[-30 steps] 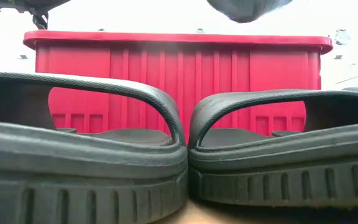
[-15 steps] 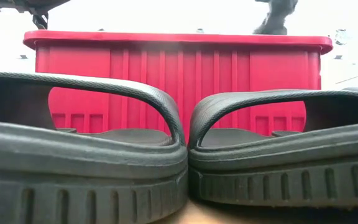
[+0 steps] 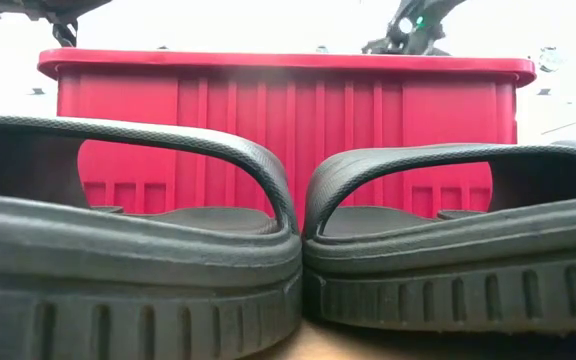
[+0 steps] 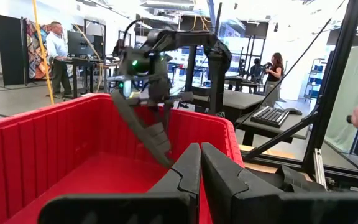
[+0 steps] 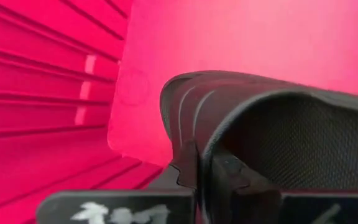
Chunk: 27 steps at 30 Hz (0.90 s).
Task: Pick and place slides into bin
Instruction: Put the black slide into the red bin
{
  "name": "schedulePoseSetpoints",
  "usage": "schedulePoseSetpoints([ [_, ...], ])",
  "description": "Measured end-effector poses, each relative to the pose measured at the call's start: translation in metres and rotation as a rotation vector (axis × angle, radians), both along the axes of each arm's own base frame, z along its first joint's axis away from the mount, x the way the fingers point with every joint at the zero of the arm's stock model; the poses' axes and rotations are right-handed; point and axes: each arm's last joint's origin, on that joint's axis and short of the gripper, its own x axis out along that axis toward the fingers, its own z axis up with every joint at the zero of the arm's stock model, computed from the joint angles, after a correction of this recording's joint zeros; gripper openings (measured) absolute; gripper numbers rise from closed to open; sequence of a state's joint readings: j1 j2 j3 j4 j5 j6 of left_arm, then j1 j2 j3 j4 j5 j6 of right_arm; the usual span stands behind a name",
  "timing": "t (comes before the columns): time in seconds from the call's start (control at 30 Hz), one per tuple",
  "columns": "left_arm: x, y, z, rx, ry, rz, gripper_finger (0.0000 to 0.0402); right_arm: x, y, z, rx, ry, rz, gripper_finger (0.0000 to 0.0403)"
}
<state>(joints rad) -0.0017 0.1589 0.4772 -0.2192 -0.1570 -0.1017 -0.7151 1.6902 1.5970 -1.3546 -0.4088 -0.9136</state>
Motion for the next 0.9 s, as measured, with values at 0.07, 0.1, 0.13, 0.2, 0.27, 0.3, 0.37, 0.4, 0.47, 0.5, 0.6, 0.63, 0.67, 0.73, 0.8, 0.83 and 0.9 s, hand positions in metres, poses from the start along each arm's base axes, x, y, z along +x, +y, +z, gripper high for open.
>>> schedulePoseSetpoints([
  [0.07,0.000,0.000,0.000,0.000,0.000,0.000,0.0017,0.006,-0.004,-0.013,0.019,0.052,0.019,0.0001],
  [0.1,0.000,0.000,0.000,0.000,0.000,0.000,0.0017,0.009,-0.006,-0.020,0.019,0.079,0.024,0.0001],
  [0.13,0.000,0.000,0.000,0.000,0.000,0.000,0.0017,0.012,-0.008,-0.025,0.014,0.101,0.029,0.0001],
  [0.2,0.000,0.000,0.000,0.000,0.000,0.000,0.0017,0.016,-0.012,-0.035,0.014,0.127,0.041,0.0001],
  [0.27,0.000,0.000,0.000,0.000,0.000,0.000,0.0017,0.018,-0.015,-0.042,0.028,0.133,0.049,0.0001],
  [0.3,0.000,0.000,0.000,0.000,0.000,0.000,0.0017,0.019,-0.017,-0.044,0.031,0.137,0.050,0.0001],
  [0.37,0.000,0.000,0.000,0.000,0.000,0.000,0.0017,0.020,-0.019,-0.048,0.038,0.140,0.049,0.0001],
  [0.4,0.000,0.000,0.000,0.000,0.000,0.000,0.0017,0.021,-0.020,-0.050,0.043,0.142,0.048,0.0001],
  [0.47,0.000,0.000,0.000,0.000,0.000,0.000,0.0017,0.021,-0.021,-0.052,0.049,0.145,0.040,0.0001],
  [0.5,0.000,0.000,0.000,0.000,0.000,0.000,0.0017,0.021,-0.022,-0.052,0.051,0.148,0.029,0.0003],
  [0.6,0.000,0.000,0.000,0.000,0.000,0.000,0.0017,0.021,-0.024,-0.052,0.041,0.148,-0.019,0.0021],
  [0.63,0.000,0.000,0.000,0.000,0.000,0.000,0.0017,0.021,-0.026,-0.052,0.038,0.145,-0.028,0.0030],
  [0.67,0.000,0.000,0.000,0.000,0.000,0.000,0.0017,0.020,-0.026,-0.052,0.036,0.145,-0.033,0.0040],
  [0.73,0.000,0.000,0.000,0.000,0.000,0.000,0.0017,0.020,-0.025,-0.050,0.032,0.144,-0.054,0.0058],
  [0.8,0.000,0.000,0.000,0.000,0.000,0.000,0.0017,0.021,-0.026,-0.050,0.026,0.147,-0.076,0.0074],
  [0.83,0.000,0.000,0.000,0.000,0.000,0.000,0.0017,0.021,-0.026,-0.050,0.016,0.156,-0.088,0.0081],
  [0.9,0.000,0.000,0.000,0.000,0.000,0.000,0.0017,0.020,-0.027,-0.051,-0.001,0.176,-0.112,0.0094],
])
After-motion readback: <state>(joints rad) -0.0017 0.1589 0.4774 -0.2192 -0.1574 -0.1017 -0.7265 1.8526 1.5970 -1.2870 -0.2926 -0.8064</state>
